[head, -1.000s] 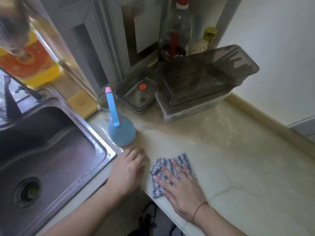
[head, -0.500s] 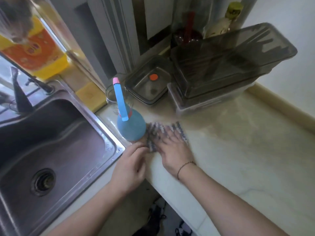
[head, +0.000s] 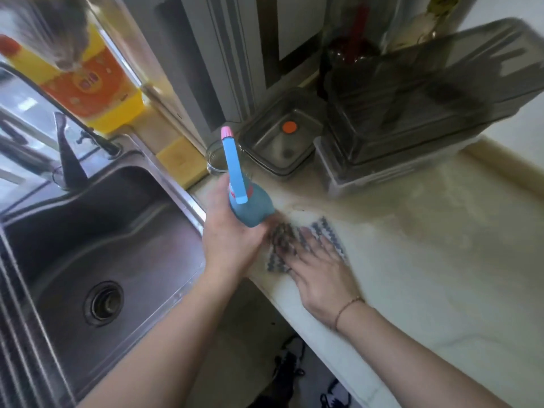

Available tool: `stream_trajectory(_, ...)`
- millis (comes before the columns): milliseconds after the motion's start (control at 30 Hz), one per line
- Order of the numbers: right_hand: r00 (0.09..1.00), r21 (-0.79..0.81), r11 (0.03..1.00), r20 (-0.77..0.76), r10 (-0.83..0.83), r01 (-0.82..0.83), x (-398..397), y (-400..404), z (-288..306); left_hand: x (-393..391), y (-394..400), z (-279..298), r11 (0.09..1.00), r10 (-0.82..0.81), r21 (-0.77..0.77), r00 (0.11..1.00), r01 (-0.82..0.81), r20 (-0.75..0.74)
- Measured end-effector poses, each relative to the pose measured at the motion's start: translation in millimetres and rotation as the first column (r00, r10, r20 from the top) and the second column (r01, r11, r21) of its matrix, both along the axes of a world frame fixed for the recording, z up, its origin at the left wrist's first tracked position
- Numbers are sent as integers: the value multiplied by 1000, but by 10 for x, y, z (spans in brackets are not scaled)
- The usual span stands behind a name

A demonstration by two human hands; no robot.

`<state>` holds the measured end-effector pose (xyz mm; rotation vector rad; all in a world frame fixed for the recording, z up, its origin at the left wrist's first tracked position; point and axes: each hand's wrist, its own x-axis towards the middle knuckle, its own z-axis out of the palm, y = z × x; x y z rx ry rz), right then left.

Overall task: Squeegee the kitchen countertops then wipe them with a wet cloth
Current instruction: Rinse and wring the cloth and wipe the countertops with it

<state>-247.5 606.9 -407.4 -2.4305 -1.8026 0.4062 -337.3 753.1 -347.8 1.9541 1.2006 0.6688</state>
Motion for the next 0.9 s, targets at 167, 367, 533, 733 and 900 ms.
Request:
stream_trajectory(167, 994, -39, 993, -4, -109, 109, 176, 300, -12, -87, 163, 91, 996, -33, 79, 999, 32, 14)
stream_trajectory(367, 940, -64, 954, -164, -300, 294, -264, 1082, 88, -334, 496, 390, 984, 94, 148, 993, -103, 65)
stream_trajectory(533, 990, -9, 999, -133, 39, -40, -372, 877, -2, -405, 575, 393, 981, 86, 169, 995, -92, 44)
stream_trajectory(733, 981, -42, 992, -163, 110, -119, -207, 617, 74, -329, 435, 212, 982, -85, 172, 995, 76, 46)
stream_trajectory(900, 994, -33, 999, -104, 24, -28, -421, 299, 29, -275, 281, 58, 979, -127, 166, 991, 121, 26)
